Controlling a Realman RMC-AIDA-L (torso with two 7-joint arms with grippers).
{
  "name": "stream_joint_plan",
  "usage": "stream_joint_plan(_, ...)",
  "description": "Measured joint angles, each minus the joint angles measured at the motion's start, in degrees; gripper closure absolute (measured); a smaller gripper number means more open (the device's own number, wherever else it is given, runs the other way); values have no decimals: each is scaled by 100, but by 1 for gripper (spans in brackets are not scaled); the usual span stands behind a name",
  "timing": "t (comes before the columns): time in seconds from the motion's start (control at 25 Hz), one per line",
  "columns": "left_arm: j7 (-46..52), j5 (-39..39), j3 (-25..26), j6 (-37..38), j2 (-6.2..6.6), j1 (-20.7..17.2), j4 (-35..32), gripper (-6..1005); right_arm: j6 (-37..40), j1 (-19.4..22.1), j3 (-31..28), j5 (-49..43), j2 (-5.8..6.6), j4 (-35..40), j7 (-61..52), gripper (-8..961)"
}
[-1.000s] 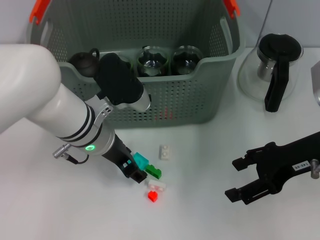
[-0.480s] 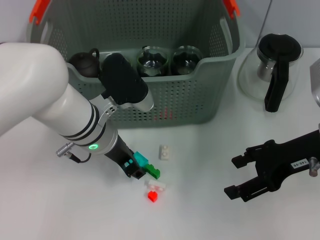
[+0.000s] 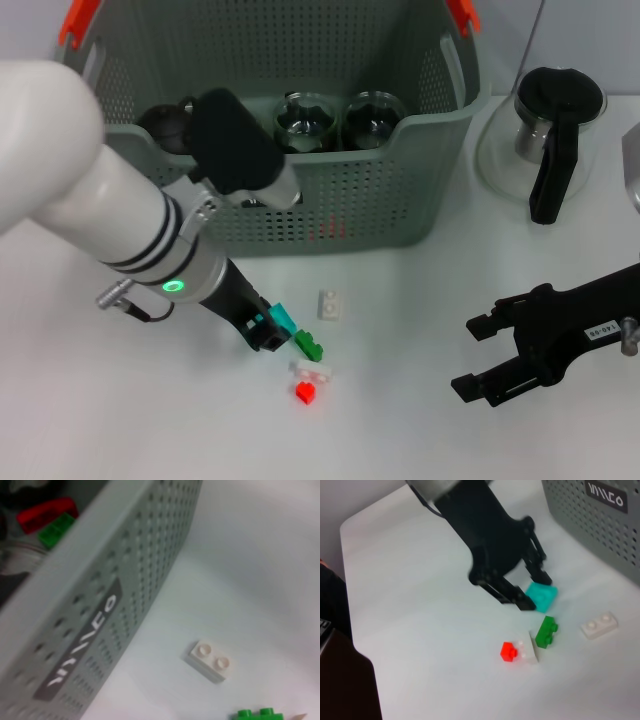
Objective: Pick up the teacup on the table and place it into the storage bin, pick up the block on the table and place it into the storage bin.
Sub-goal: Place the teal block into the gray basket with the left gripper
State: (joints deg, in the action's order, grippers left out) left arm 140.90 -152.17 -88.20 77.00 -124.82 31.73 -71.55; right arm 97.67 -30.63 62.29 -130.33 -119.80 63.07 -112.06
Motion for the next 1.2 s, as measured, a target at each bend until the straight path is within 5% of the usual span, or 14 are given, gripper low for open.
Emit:
stream_joint_plan(0.28,-144,454,541,769,1,-321,-794,608,17,-7,-30,-1,15,-22,15,6)
stream_joint_plan(0.52,-802,2921,1667,2017,46,-279,-1192,608,60,4,-57,-42,44,-24,-30,6)
stream_joint_plan(0.68,-1039,3833,2360,1767,74,-6,-1226,607,67,37,-68,-54,39,-31,-37,6)
stream_joint_plan(1.08,-341,1720,2773,-914,240,830,-621,606,106,15,-24,-89,-17,-34,-49,6)
stream_joint_plan(1.2,-316,1597,2802,-1053,275,895,-513,503,110,-2,-25,-90,-19,-34,-51,6)
